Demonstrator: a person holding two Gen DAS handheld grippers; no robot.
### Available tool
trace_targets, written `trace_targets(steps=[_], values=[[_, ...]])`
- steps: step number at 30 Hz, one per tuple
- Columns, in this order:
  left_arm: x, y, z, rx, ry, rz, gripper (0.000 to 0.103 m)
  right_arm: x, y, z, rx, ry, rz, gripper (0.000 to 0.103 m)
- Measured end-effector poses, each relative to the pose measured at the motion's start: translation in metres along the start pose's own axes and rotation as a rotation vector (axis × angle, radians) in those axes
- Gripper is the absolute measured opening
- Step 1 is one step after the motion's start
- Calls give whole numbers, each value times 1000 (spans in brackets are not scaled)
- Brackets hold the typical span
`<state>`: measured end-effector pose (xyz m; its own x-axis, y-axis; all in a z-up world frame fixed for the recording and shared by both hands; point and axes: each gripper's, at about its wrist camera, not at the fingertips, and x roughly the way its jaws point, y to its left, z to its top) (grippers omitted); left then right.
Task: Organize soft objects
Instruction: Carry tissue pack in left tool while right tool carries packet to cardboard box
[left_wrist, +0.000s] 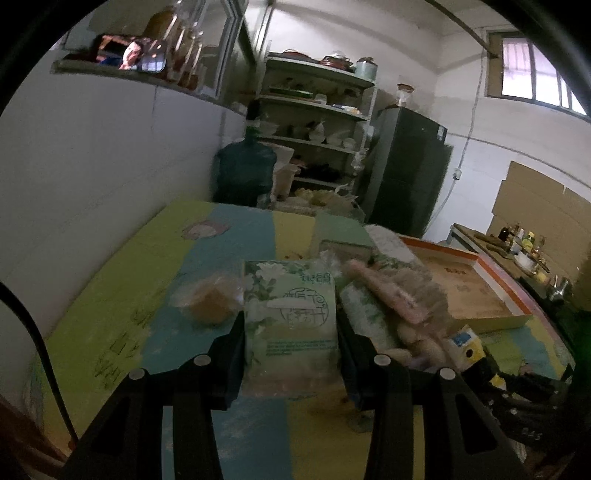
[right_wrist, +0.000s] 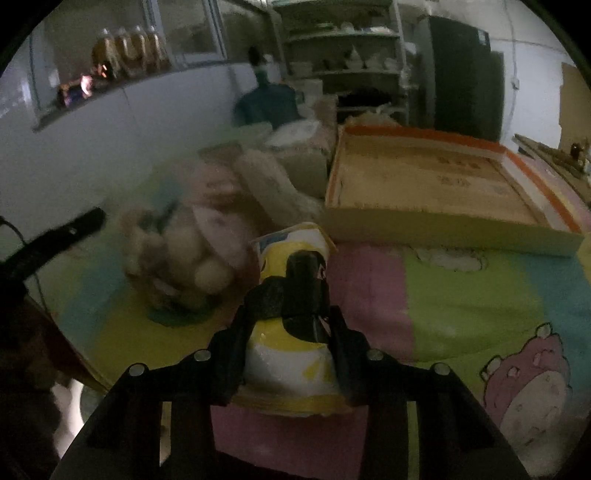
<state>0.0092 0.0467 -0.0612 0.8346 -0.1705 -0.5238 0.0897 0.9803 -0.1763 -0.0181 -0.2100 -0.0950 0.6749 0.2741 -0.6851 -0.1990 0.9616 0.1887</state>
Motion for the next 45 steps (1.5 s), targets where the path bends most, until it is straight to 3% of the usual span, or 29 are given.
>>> trace_targets(steps=[6, 21, 45], values=[[-4, -20, 11, 28, -22, -32, 44, -26, -2, 12, 3, -86, 10, 42], [19, -105, 37, 100, -45, -99, 44, -70, -55, 41, 55, -243, -96, 42], [78, -227, 47, 173, -7, -117, 44, -96, -169, 55, 126, -320, -119, 42]])
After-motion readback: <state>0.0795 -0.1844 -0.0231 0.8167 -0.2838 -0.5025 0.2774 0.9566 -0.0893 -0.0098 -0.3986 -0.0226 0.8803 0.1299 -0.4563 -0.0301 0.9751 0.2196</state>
